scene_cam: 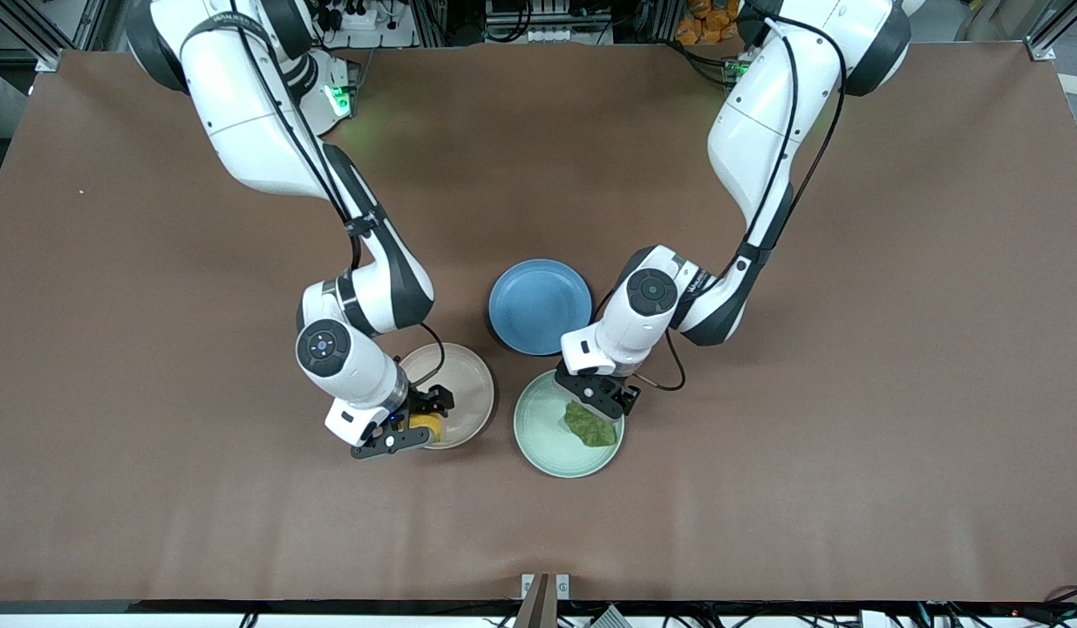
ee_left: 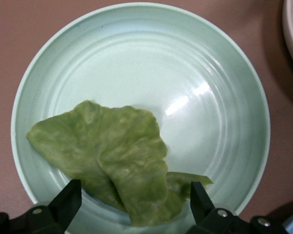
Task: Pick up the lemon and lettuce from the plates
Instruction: 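Lower both grippers and close them on the lettuce and lemon, then lift the lettuce with the left gripper while the right gripper lifts the lemon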
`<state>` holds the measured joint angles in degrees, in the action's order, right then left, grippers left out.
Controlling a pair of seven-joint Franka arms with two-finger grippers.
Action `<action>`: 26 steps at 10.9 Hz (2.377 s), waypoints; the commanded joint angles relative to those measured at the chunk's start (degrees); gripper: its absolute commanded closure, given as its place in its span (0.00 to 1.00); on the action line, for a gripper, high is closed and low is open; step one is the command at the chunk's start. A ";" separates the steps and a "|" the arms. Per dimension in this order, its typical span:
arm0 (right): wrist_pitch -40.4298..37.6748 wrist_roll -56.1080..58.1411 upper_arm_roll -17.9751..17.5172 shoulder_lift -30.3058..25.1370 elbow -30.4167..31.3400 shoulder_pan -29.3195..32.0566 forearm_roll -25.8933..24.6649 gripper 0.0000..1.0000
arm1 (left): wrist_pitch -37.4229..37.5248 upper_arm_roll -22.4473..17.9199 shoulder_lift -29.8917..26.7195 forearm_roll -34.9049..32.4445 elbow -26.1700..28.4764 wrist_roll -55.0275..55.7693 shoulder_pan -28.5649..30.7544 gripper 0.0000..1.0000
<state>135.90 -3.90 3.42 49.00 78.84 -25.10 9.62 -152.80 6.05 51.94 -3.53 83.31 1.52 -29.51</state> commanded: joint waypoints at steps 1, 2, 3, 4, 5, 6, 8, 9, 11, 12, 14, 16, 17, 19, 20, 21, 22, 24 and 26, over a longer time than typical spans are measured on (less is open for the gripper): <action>1.29 -0.85 0.53 2.68 -2.11 -0.83 -2.15 0.00 | -0.57 -0.77 0.71 -1.57 -0.87 -0.11 -0.63 0.19; 1.55 -0.85 0.62 2.86 -2.11 -0.92 -2.24 0.00 | -0.57 -0.77 0.71 -1.57 -0.87 -0.11 -0.72 0.28; 1.56 -0.85 0.53 2.86 -2.11 -0.92 -2.24 0.00 | -0.57 -0.86 0.71 -1.57 -0.87 -0.03 -0.72 0.35; 1.90 -0.85 0.53 3.03 -2.11 -0.92 -2.24 0.00 | -0.57 -0.86 0.80 -1.57 -0.87 -0.03 -0.72 0.42; 2.26 -0.85 0.53 3.21 -2.11 -0.92 -2.24 0.00 | -0.57 -0.78 0.71 -1.57 -0.87 -0.03 -0.72 0.46; 2.26 -1.11 0.53 3.30 -2.11 -0.92 -2.24 0.00 | -0.57 -0.86 0.53 -1.57 -0.87 -0.03 -0.72 0.51; 2.44 -3.47 0.53 3.73 -2.20 -1.09 -3.02 0.00 | -0.57 -0.86 0.18 -2.01 -0.87 -0.20 -0.63 0.61; 3.13 -3.74 0.53 3.82 -2.20 -1.09 -3.12 0.00 | -0.57 -0.95 -0.08 -2.62 -0.95 -0.20 -0.63 0.67; 3.84 -3.83 0.53 4.00 -2.20 -1.09 -3.12 0.00 | -0.57 -0.95 -0.52 -3.33 -0.95 0.15 -0.63 0.85; 3.84 -3.83 0.53 4.00 -2.11 -1.18 -3.12 0.00 | -0.57 -0.95 -0.70 -3.33 -0.95 0.15 -0.63 0.94; 3.67 -3.75 0.53 4.00 -2.20 -1.09 -3.47 0.15 | -0.57 -0.95 -1.22 -3.33 -0.95 0.32 -0.63 1.00; 3.40 -3.66 0.53 4.00 -2.20 -1.09 -3.64 0.31 | 0.13 -0.95 -3.85 -3.24 -0.87 0.41 -0.02 1.00; 3.23 -3.66 0.53 4.00 -2.20 -1.09 -3.64 0.35 | 1.96 -0.86 -5.51 -3.07 -0.61 0.41 0.77 1.00; 2.96 -3.83 0.53 4.00 -2.29 -1.09 -3.99 0.49 | 11.34 -0.78 -10.95 -2.63 -0.52 0.41 3.83 1.00; 2.88 -3.83 0.53 3.91 -2.29 -1.09 -4.00 0.57 | 15.04 -0.60 -13.42 -2.54 -0.52 0.07 5.68 1.00; 2.87 -3.83 0.53 3.91 -2.29 -1.01 -4.00 0.60 | 18.82 -0.34 -15.44 -2.63 -0.52 -0.37 7.96 1.00; 2.61 -3.75 0.44 3.65 -2.29 -0.92 -3.91 0.65 | 22.42 -0.25 -16.68 -2.54 -0.52 -0.46 9.63 1.00; -0.27 -3.75 0.44 2.95 -2.29 -0.57 -3.65 0.69 | 29.54 -0.33 -18.79 -2.54 -0.43 -0.47 13.14 1.00; -3.18 -3.75 0.44 2.42 -2.64 -0.30 -3.56 0.70 | 37.28 -0.33 -19.07 -2.71 0.53 -0.56 17.53 0.99</action>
<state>136.19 -6.35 3.88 51.66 77.43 -25.72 6.68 -121.18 5.09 34.21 -5.55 81.25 1.50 -16.26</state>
